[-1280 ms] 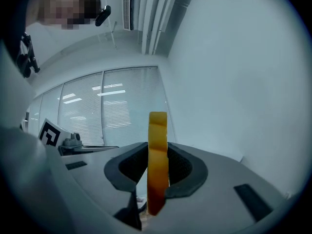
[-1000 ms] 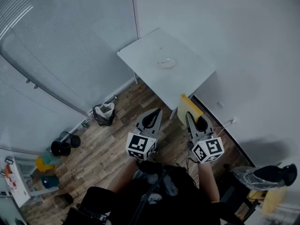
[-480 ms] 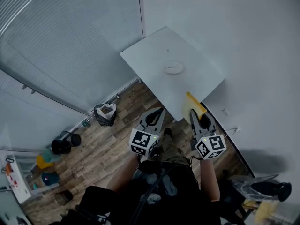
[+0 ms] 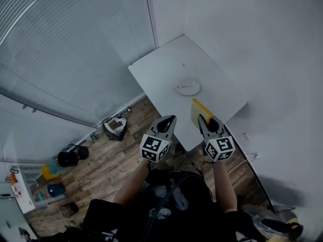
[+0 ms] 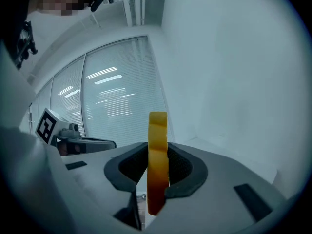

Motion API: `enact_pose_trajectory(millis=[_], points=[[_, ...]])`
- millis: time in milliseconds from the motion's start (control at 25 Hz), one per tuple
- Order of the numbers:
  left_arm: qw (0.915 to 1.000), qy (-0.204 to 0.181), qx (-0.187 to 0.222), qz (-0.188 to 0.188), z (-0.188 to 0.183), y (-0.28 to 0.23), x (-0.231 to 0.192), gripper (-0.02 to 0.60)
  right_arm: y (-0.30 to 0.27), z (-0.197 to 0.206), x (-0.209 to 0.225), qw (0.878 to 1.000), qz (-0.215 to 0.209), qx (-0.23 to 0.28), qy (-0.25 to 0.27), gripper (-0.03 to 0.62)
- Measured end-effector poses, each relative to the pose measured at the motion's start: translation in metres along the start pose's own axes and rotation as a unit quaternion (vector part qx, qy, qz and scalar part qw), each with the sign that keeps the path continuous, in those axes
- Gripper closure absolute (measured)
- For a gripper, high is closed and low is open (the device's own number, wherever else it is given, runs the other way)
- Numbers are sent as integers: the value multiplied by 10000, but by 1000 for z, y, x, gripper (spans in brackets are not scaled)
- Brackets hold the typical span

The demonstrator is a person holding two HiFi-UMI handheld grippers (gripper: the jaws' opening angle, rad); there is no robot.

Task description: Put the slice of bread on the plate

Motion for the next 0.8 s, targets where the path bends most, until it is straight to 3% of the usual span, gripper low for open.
enact_pose_trajectory(millis=[160,320,400,480,600,720,800], points=[[9999,-45,-131,-87,2,-34,-23,577,-56,36,43,9996,-66,-264,-32,500],[9994,153,-270,-138,7,-54,-49,577,-112,77,75,9972,-89,-525,-519,500],[9991,243,-301,-143,7,-62,-62,577,-137,92,88,9967,-13,-639,-510,499],[9990,272,-331,-156,4,-69,-77,577,-162,103,98,9962,86,-852,-155,500],[9987,236,-395,-208,0,-79,-102,577,-199,120,105,9863,164,-1343,943,500],[9980,310,-468,-288,4,-82,-123,577,-234,144,105,9653,-7,-1796,1895,500],[9973,394,-519,-350,4,-79,-134,577,-254,158,104,9433,-133,-2078,2587,499]])
Point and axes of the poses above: the fingertips, and each gripper's own axes: y backward along the fingers, x to its right, z out of its underside, the point moved 2 cm from there along y, backward along the fingers, and after that the axes turned 13 degrees about y, right-handed, at the moved point
